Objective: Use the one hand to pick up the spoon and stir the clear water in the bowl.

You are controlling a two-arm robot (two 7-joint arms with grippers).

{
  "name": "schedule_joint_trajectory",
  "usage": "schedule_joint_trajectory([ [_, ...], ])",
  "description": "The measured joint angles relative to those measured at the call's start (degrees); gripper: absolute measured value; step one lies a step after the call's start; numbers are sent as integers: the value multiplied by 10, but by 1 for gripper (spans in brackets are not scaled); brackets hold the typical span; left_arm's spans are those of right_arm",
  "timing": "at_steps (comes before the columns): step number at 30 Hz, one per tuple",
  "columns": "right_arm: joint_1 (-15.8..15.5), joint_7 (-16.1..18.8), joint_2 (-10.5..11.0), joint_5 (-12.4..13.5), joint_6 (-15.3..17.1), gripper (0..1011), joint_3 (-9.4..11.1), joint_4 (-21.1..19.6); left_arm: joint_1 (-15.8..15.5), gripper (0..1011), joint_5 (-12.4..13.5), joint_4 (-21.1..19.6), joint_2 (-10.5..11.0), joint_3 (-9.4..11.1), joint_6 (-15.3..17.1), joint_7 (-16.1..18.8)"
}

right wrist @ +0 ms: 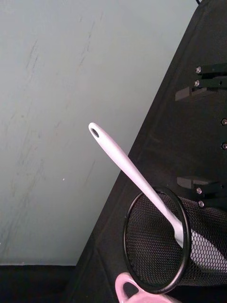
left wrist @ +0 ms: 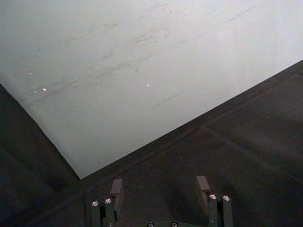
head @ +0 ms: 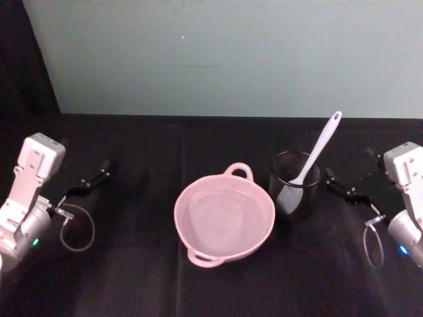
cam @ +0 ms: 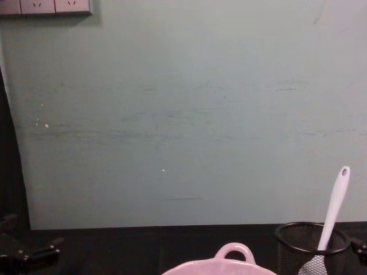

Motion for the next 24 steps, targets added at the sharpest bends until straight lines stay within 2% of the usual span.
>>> schedule_joint_trajectory([
  [8,-7,0,2,-4,-1,1002,6,-9,0,1005,0,0,0,0,0,0],
  [16,-48,-26,14,-16,20,1002,36,-72,0,1005,0,0,0,0,0,0],
  [19,-67,-26,17,-1,23,1002,53,-97,0,1005,0,0,0,0,0,0],
  [21,-86,-8,17,34,14,1002,74,-116,0,1005,0,0,0,0,0,0],
  [22,-86,-8,17,34,14,1002,74,-116,0,1005,0,0,0,0,0,0],
  [23,-89,-2,16,46,11,1002,79,-120,0,1005,0,0,0,0,0,0],
  [24,-95,13,12,72,6,1002,90,-125,0,1005,0,0,0,0,0,0],
])
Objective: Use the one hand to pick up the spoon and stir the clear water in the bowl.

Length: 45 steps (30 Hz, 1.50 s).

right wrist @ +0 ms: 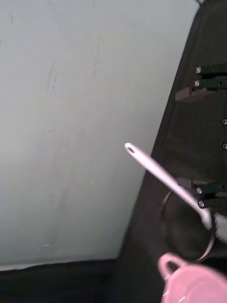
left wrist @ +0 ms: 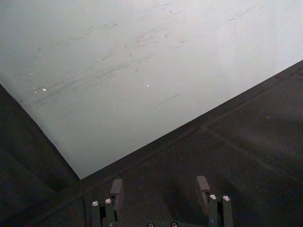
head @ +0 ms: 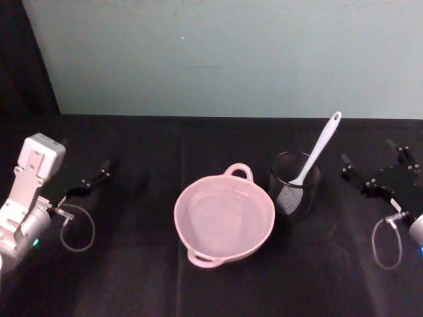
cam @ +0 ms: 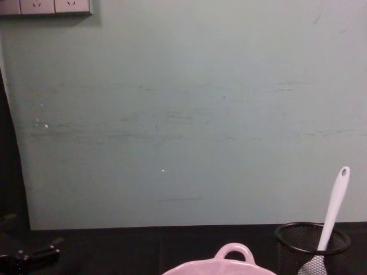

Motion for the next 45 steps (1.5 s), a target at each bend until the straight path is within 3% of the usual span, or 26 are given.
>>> schedule_joint_trajectory([
  [5,-7,50,-21,91,2,1002,32,-4,0,1005,0,0,0,0,0,0],
  [6,-8,65,-31,125,9,1002,43,-4,0,1005,0,0,0,0,0,0],
  [7,-8,72,-36,143,14,1002,49,-3,0,1005,0,0,0,0,0,0],
  [8,-9,87,-45,177,26,1002,59,-1,0,1005,0,0,0,0,0,0],
  [11,-6,109,-56,227,54,1002,74,4,0,1005,0,0,0,0,0,0],
  [12,-3,118,-63,257,79,1002,81,7,0,1005,0,0,0,0,0,0],
  [17,15,130,-73,325,141,1002,93,24,0,1005,0,0,0,0,0,0],
  [27,61,139,-66,364,190,1002,71,63,0,1005,0,0,0,0,0,0],
  [45,142,144,-73,376,198,1002,23,134,0,1005,0,0,0,0,0,0],
])
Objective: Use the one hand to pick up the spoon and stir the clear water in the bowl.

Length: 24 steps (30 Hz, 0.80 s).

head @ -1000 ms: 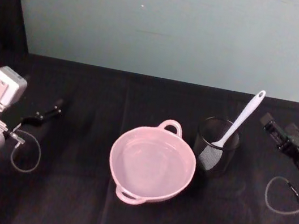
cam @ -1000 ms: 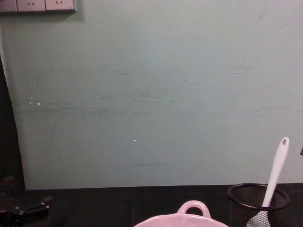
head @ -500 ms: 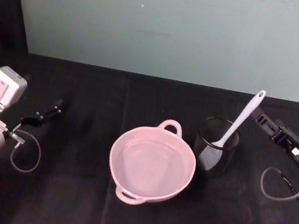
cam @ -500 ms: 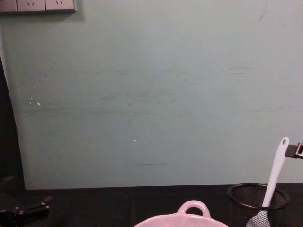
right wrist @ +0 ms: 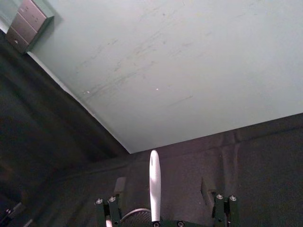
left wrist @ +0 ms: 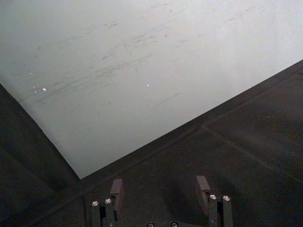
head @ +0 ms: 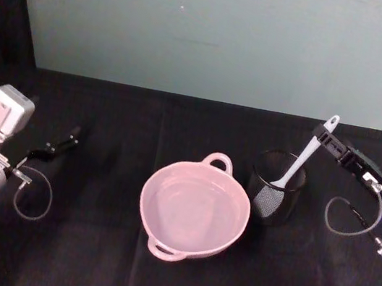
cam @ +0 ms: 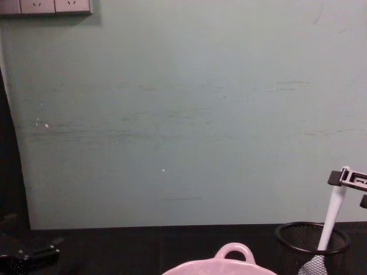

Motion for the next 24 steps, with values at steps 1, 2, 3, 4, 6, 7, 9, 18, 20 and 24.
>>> schedule_joint_trajectory([
  [1,3,1,-1,0,-1,1002,-2,4,0,1005,0,0,0,0,0,0],
  [2,5,2,-1,0,-1,1002,-4,7,0,1005,0,0,0,0,0,0],
  [3,12,3,-3,1,-2,1002,-9,15,0,1005,0,0,0,0,0,0],
  [4,15,4,-3,1,-3,1002,-11,18,0,1005,0,0,0,0,0,0],
  [6,23,8,-6,1,-5,1002,-18,27,0,1005,0,0,0,0,0,0],
  [7,26,9,-6,1,-5,1002,-21,30,0,1005,0,0,0,0,0,0],
  [9,31,11,-7,1,-6,1002,-25,35,0,1005,0,0,0,0,0,0],
  [18,45,12,-10,0,-12,1002,-38,46,0,1005,0,0,0,0,0,0],
  [20,45,12,-10,0,-12,1002,-38,46,0,1005,0,0,0,0,0,0],
  [24,44,12,-10,0,-12,1002,-37,45,0,1005,0,0,0,0,0,0],
])
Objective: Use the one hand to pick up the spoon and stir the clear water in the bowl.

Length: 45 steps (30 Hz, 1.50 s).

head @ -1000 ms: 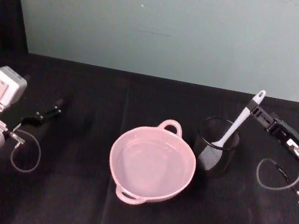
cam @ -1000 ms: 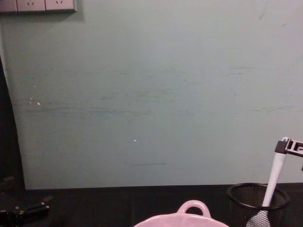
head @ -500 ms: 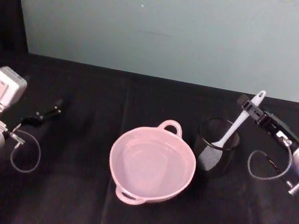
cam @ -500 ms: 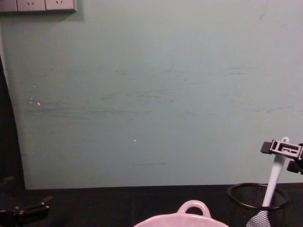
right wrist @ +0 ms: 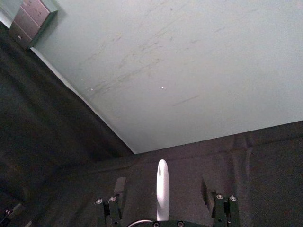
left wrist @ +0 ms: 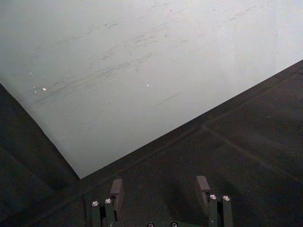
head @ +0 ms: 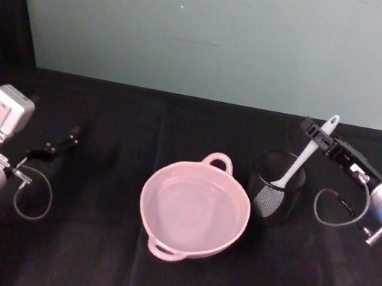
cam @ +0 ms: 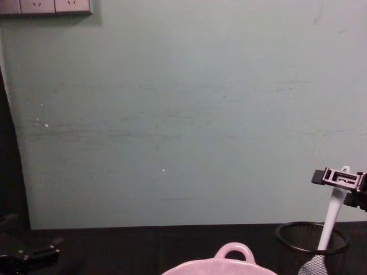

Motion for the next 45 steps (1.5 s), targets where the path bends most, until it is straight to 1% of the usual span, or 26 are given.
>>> schedule_joint_trajectory([
  [3,0,0,0,0,0,998,1,0,0,1005,0,0,0,0,0,0],
  [5,-1,0,0,0,1,967,1,-1,0,1005,0,0,0,0,0,0],
  [6,-1,0,0,0,1,929,1,-1,0,1005,0,0,0,0,0,0],
  [7,-1,0,0,0,1,929,1,-1,0,1005,0,0,0,0,0,0],
  [8,-1,0,0,0,1,906,1,-1,0,1005,0,0,0,0,0,0],
  [11,-2,0,0,0,1,815,2,-1,0,1005,0,0,0,0,0,0],
  [12,-2,0,0,0,1,762,2,-1,0,1005,0,0,0,0,0,0],
  [14,-2,0,1,-1,1,744,2,-1,0,1005,0,0,0,0,0,0],
  [16,-2,-1,1,0,1,650,2,-2,0,1005,0,0,0,0,0,0],
  [19,-2,-1,1,-1,2,593,2,-2,0,1005,0,0,0,0,0,0],
  [20,-2,-1,1,-1,2,536,2,-2,0,1005,0,0,0,0,0,0],
  [21,-2,-1,1,-1,2,504,2,-2,0,1005,0,0,0,0,0,0],
  [24,-2,-1,1,-1,2,446,2,-2,0,1005,0,0,0,0,0,0],
  [25,-2,-1,1,-1,2,390,2,-2,0,1005,0,0,0,0,0,0],
  [26,-2,-1,1,0,2,364,3,-2,0,1005,0,0,0,0,0,0],
  [27,-2,-1,1,-1,2,301,3,-2,0,1005,0,0,0,0,0,0],
  [28,-2,-1,1,0,2,263,3,-2,0,1005,0,0,0,0,0,0],
  [30,-2,-1,1,0,2,243,3,-2,0,1005,0,0,0,0,0,0],
  [31,-2,-1,1,0,2,188,3,-2,0,1005,0,0,0,0,0,0],
  [33,-3,-1,1,0,2,139,3,-2,0,1005,0,0,0,0,0,0],
  [35,-2,-1,1,0,2,117,3,-2,0,1005,0,0,0,0,0,0],
  [41,-2,-1,1,0,2,116,3,-2,0,1005,0,0,0,0,0,0],
  [45,-4,-5,11,-26,-12,117,-7,-23,0,1005,0,0,0,0,0,0],
])
